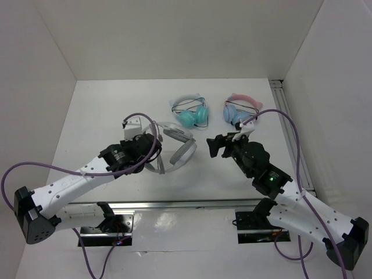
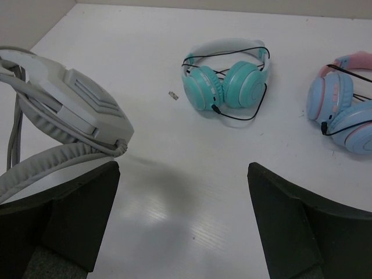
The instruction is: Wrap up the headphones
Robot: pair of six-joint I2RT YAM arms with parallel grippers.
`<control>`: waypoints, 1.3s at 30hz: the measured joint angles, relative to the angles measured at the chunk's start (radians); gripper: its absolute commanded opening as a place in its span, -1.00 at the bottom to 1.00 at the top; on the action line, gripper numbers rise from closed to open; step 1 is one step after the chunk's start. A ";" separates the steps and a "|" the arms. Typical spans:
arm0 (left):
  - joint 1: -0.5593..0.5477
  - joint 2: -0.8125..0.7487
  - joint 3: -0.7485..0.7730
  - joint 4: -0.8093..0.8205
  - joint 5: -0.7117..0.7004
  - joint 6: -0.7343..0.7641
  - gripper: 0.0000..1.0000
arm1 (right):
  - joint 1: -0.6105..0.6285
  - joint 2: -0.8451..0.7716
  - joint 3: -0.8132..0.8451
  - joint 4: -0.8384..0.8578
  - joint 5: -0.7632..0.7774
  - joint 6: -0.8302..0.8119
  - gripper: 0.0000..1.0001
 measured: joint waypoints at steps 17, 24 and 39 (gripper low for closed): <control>-0.039 0.088 -0.008 -0.198 0.092 -0.304 -1.00 | 0.009 0.011 0.000 -0.003 -0.031 0.000 0.96; -0.099 0.100 -0.028 -0.196 0.119 -0.388 -1.00 | 0.011 0.026 0.000 -0.003 -0.032 0.000 0.96; 0.285 0.259 -0.166 0.208 0.229 -0.188 -1.00 | 0.011 0.065 0.000 -0.003 -0.064 -0.019 0.96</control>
